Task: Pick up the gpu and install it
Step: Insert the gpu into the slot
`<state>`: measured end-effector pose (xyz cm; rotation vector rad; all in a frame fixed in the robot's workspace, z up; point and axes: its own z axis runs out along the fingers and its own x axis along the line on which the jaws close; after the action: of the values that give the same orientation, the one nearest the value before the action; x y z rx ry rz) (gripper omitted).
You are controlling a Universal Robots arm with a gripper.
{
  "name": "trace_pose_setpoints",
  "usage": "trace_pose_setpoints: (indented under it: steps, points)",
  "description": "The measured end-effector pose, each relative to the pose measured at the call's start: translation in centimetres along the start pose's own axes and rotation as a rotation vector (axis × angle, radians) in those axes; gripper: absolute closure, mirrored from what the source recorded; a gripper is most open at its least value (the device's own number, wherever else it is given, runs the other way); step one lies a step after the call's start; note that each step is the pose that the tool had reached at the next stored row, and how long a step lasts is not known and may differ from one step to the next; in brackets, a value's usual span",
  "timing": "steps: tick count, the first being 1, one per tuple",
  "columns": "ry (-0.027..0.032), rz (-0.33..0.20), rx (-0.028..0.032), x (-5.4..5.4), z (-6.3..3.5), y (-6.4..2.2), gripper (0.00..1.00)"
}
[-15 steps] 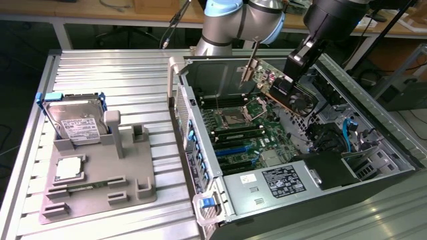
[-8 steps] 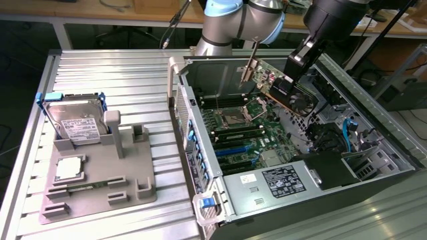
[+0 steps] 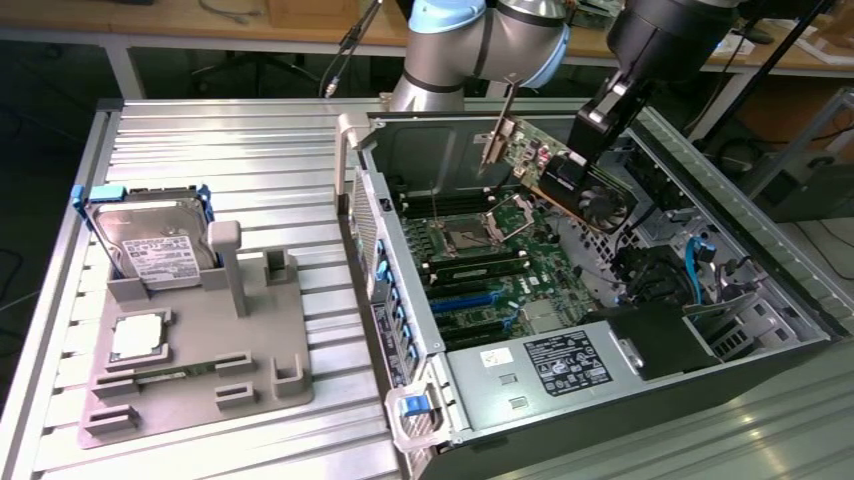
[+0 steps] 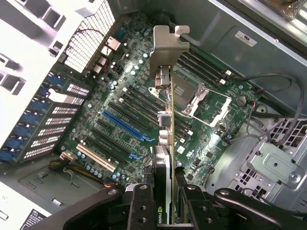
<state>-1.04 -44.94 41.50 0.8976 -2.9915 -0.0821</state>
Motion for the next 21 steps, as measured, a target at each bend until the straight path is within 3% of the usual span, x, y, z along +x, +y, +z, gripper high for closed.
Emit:
trace_pose_setpoints:
  steps: [21]
  points:
    - [0.0008, -0.015, 0.0, 0.0, 0.0, 0.0, 0.73]
